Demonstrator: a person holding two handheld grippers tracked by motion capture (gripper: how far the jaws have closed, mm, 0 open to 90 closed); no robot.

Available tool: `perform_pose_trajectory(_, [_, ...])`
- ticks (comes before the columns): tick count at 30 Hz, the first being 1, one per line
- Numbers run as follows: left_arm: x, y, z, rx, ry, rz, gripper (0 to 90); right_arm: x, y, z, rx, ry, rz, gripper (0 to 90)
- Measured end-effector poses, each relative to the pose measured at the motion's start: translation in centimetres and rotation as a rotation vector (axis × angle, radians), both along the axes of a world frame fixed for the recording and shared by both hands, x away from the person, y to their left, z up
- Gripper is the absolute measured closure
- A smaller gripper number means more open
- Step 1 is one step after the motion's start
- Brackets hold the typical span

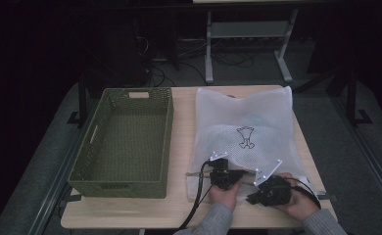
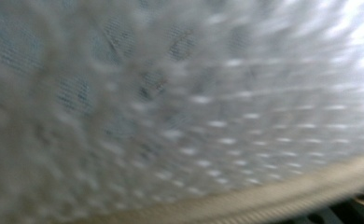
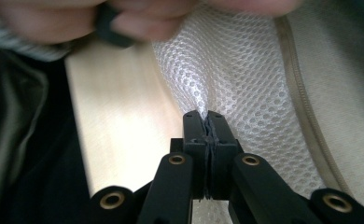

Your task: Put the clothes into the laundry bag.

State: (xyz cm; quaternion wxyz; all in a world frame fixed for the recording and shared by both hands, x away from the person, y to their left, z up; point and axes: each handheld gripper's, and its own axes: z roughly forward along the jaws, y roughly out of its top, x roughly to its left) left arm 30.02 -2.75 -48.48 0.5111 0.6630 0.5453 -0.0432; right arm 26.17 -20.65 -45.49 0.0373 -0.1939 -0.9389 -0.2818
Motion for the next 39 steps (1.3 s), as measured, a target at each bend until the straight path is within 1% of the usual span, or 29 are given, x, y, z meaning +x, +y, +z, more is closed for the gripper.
perform_pose_trajectory(1, [0.0, -0.1, 0.0, -0.002, -0.002, 0.001, 76.2, -0.2, -0.2, 0.0, 0.003, 0.016, 0.01, 88.4])
perform_pose_trajectory(2, [0.0, -0.1, 0.0, -0.002, -0.002, 0.001, 75.8, -0.2, -0.2, 0.0, 0.003, 0.016, 0.01, 88.4])
perform_pose_trajectory(3, [0.0, -0.2, 0.0, -0.001, -0.006, -0.006, 74.9, -0.2, -0.6, -0.1, 0.012, 0.028, 0.008, 87.9])
perform_pose_trajectory(6, [-0.7, -0.3, -0.1, 0.009, -0.016, -0.036, 72.6, -0.2, -1.0, -0.1, 0.025, 0.033, -0.003, 85.5])
perform_pose_trajectory(7, [-1.3, -0.1, -0.1, 0.019, -0.024, -0.062, 70.1, 0.0, -1.1, -0.2, 0.044, 0.043, -0.013, 82.2])
perform_pose_trajectory(8, [-1.3, -0.1, -0.1, 0.019, -0.024, -0.062, 69.4, 0.0, -1.1, -0.2, 0.044, 0.043, -0.013, 82.2])
perform_pose_trajectory(10, [-1.9, 0.3, 0.1, 0.029, -0.03, -0.085, 68.7, 0.1, -1.2, 0.0, 0.069, 0.053, -0.021, 78.0])
perform_pose_trajectory(11, [-2.5, 0.9, 0.3, 0.039, -0.035, -0.099, 67.7, 0.1, -1.3, 0.3, 0.085, 0.058, -0.028, 75.2])
perform_pose_trajectory(12, [-2.5, 0.9, 0.3, 0.039, -0.035, -0.099, 67.2, 0.1, -1.3, 0.3, 0.085, 0.058, -0.028, 75.2])
perform_pose_trajectory(13, [-2.8, 1.4, 0.4, 0.04, -0.043, -0.105, 67.2, 0.2, -1.3, 0.5, 0.096, 0.059, -0.031, 73.6])
perform_pose_trajectory(14, [-2.9, 1.6, 0.4, 0.039, -0.041, -0.106, 65.6, 0.3, -1.4, 1.0, 0.11, 0.051, -0.034, 71.9])
perform_pose_trajectory(15, [-3.4, 2.3, 0.6, 0.048, -0.047, -0.118, 65.2, 0.4, -1.3, 1.3, 0.114, 0.05, -0.038, 70.8])
perform_pose_trajectory(16, [-3.4, 2.3, 0.6, 0.048, -0.047, -0.118, 65.0, 0.4, -1.3, 1.3, 0.114, 0.05, -0.038, 70.8])
perform_pose_trajectory(17, [-3.7, 3.0, 0.8, 0.048, -0.054, -0.121, 64.4, 0.6, -1.2, 1.9, 0.126, 0.046, -0.044, 69.7])
perform_pose_trajectory(18, [-3.7, 3.0, 0.8, 0.048, -0.054, -0.121, 64.0, 0.6, -1.2, 1.9, 0.126, 0.046, -0.044, 69.7])
perform_pose_trajectory(19, [-4.0, 3.7, 1.0, 0.056, -0.057, -0.126, 63.7, 0.8, -1.0, 2.6, 0.132, 0.037, -0.041, 68.7])
perform_pose_trajectory(20, [-4.0, 3.7, 1.0, 0.056, -0.057, -0.126, 63.4, 0.8, -1.0, 2.6, 0.132, 0.037, -0.041, 68.7])
perform_pose_trajectory(21, [-4.2, 4.2, 1.2, 0.065, -0.062, -0.128, 63.2, 1.1, -0.6, 3.3, 0.138, 0.028, -0.043, 67.7])
perform_pose_trajectory(22, [-4.2, 4.2, 1.2, 0.065, -0.062, -0.128, 63.1, 1.1, -0.6, 3.3, 0.138, 0.028, -0.043, 67.7])
perform_pose_trajectory(23, [-4.2, 4.5, 1.2, 0.064, -0.061, -0.125, 62.9, 1.4, -0.2, 3.9, 0.139, 0.015, -0.043, 66.6])
perform_pose_trajectory(24, [-4.3, 4.9, 1.2, 0.068, -0.063, -0.126, 62.9, 1.4, -0.2, 3.9, 0.139, 0.015, -0.043, 66.6])
perform_pose_trajectory(27, [-4.4, 6.0, 1.2, 0.073, -0.065, -0.117, 62.5, 2.0, 0.3, 4.9, 0.14, -0.009, -0.042, 66.3])
perform_pose_trajectory(28, [-4.5, 6.6, 1.1, 0.075, -0.063, -0.108, 62.2, 2.4, 0.7, 5.6, 0.145, -0.021, -0.046, 66.1])
perform_pose_trajectory(30, [-4.5, 6.9, 1.1, 0.078, -0.062, -0.105, 62.1, 2.7, 0.9, 5.9, 0.148, -0.027, -0.05, 66.1])
perform_pose_trajectory(31, [-4.5, 7.2, 1.0, 0.083, -0.063, -0.102, 62.1, 3.2, 1.4, 6.4, 0.149, -0.04, -0.056, 66.7])
perform_pose_trajectory(32, [-4.5, 7.5, 1.0, 0.083, -0.064, -0.097, 62.1, 3.2, 1.4, 6.4, 0.149, -0.04, -0.056, 66.7])
perform_pose_trajectory(33, [-4.5, 8.0, 0.9, 0.088, -0.063, -0.093, 62.0, 3.7, 1.9, 6.9, 0.153, -0.046, -0.059, 66.8])
perform_pose_trajectory(36, [-4.6, 8.4, 0.9, 0.084, -0.065, -0.091, 61.8, 4.2, 2.6, 7.2, 0.153, -0.047, -0.057, 66.9])
perform_pose_trajectory(39, [-4.7, 8.8, 1.0, 0.088, -0.065, -0.103, 61.3, 4.6, 3.1, 7.4, 0.152, -0.045, -0.049, 66.8])
